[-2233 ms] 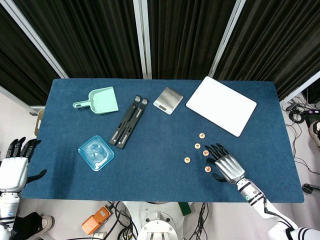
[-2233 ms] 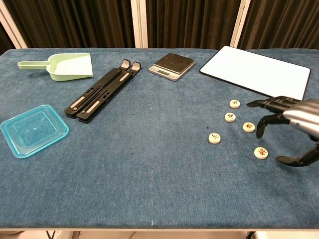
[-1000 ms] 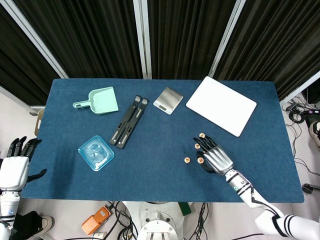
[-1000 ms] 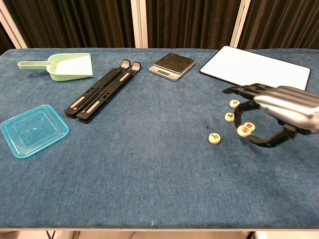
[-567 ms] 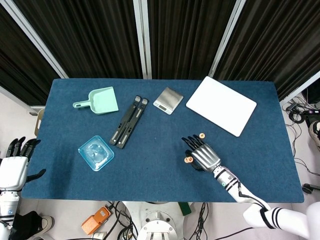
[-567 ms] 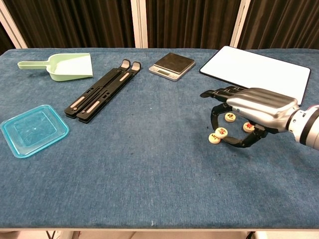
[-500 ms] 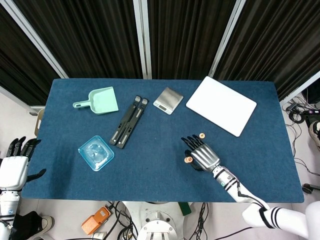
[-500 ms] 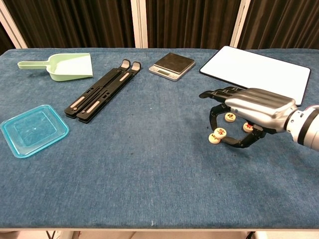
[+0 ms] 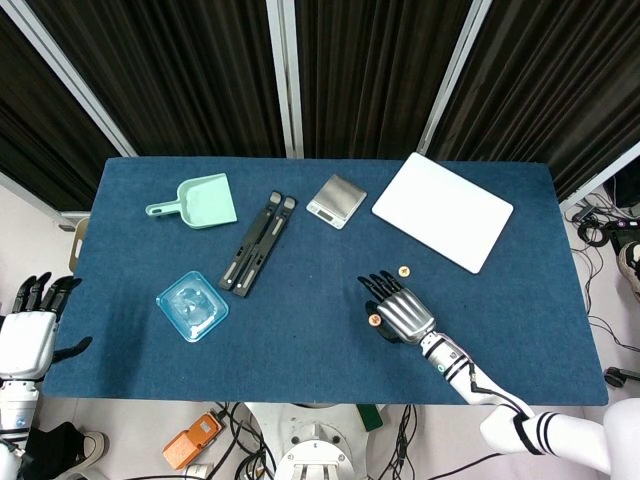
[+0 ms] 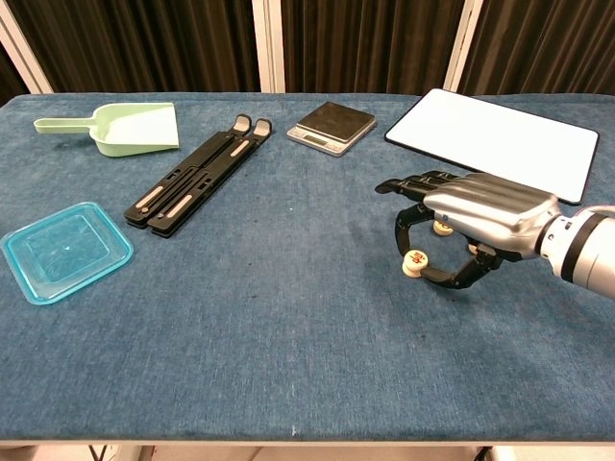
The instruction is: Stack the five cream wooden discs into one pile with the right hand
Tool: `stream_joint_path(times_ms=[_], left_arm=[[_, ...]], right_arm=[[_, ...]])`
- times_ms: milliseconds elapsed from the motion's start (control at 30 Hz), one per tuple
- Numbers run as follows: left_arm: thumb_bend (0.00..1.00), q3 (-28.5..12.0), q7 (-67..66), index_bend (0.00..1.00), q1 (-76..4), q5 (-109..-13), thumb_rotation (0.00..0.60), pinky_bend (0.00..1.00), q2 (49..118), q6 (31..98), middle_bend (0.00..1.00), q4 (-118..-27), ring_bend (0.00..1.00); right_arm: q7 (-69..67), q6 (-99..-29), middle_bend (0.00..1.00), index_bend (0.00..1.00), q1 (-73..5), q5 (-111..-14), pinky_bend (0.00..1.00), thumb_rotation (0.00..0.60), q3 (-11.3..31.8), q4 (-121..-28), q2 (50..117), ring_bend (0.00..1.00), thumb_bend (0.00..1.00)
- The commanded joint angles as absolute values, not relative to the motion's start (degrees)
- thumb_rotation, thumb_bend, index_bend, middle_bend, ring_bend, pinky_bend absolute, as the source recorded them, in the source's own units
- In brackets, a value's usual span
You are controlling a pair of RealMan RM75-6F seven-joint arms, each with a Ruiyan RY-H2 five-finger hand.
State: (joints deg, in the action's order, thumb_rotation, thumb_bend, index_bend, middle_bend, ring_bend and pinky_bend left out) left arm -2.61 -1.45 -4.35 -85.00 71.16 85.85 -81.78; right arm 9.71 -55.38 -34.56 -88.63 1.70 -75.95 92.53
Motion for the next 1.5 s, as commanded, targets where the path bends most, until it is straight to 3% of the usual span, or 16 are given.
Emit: stream_joint_path(times_ms=[33,633,833,1500], left_arm=[[0.08,-2.56,-1.38,0.17,-4.34,-85.00,0.600,0.00,71.18,85.80,0.14,-81.72,0.04],[0.08,-2.53,-0.85,0.17,-4.25,-85.11,0.600,0.00,71.33,85.98,0.14,-81.18,0.04],[0.08,-2.68,-1.28,0.17,-4.53,-85.46,0.600,0.00,71.05,86.08,0.14,-81.71,0.04],[0.08,-2.64,-2.41,0.17,-4.60,-84.88,0.600,0.00,70.19,85.50,0.14,-83.19,0.04]], right_arm=[[9.68,-55.58,0.06,0.48,-34.57,-88.57,0.06,0.600,1.60,-75.82,92.60,0.03,0.55],[9.42,-60.11,0.06,0.43,-32.56,-86.56,0.06,0.600,2.33,-75.49,90.50,0.04,0.55],[12.44,-57.93,0.06,0.45,-32.91,-81.71,0.07,0.600,4.54,-73.63,90.35,0.04,0.38],[9.98,-51.94,0.06,0.50,-36.77,-78.47,0.07,0.600,5.99,-66.92,94.41,0.04,0.41]])
